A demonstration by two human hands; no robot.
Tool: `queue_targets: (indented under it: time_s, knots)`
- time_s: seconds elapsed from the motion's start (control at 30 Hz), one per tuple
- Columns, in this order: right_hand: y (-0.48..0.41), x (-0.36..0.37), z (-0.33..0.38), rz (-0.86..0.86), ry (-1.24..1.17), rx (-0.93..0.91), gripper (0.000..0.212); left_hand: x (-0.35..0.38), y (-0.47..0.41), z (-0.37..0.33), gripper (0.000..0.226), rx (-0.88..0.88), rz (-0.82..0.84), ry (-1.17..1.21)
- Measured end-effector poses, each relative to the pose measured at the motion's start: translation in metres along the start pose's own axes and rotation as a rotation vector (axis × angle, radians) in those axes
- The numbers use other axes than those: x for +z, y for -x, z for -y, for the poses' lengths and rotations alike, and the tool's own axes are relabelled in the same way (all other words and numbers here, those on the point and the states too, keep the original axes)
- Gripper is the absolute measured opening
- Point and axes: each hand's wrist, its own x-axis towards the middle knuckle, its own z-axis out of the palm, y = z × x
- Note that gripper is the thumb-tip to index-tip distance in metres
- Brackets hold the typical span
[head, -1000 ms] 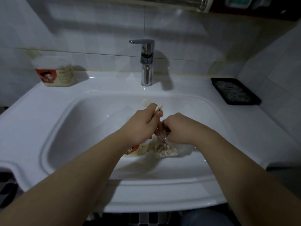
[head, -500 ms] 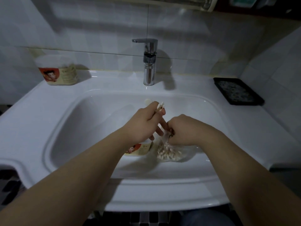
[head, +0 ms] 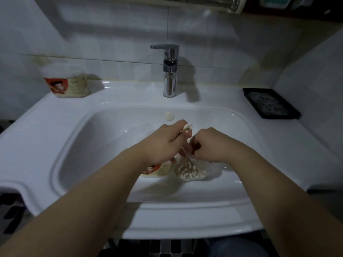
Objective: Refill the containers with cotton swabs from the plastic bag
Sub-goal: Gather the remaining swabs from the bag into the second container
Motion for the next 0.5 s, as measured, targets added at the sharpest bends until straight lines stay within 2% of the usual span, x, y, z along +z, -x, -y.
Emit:
queue_targets:
  time_s: [0.13,0.23,0.33,0.5]
  knots:
    - [-0.002,0.003,0.0,0.01,0.04,-0.014,0.041,0.0,-0.003,0.006,0.019,0.078,-0.043,-0.102]
    - [-0.004,0.005,0.001,0.05,0.094,-0.008,0.03,0.0,-0.005,0.004,0.019,0.117,-0.1,-0.176]
    - [-0.004,0.003,0.001,0.047,0.084,-0.019,0.028,0.0,-0.007,0.005,0.018,0.128,-0.172,-0.265]
    - [0.0,-0.004,-0.005,-0.077,-0.028,-0.06,0.011,-0.003,-0.006,0.012,0.017,0.02,-0.151,-0.257]
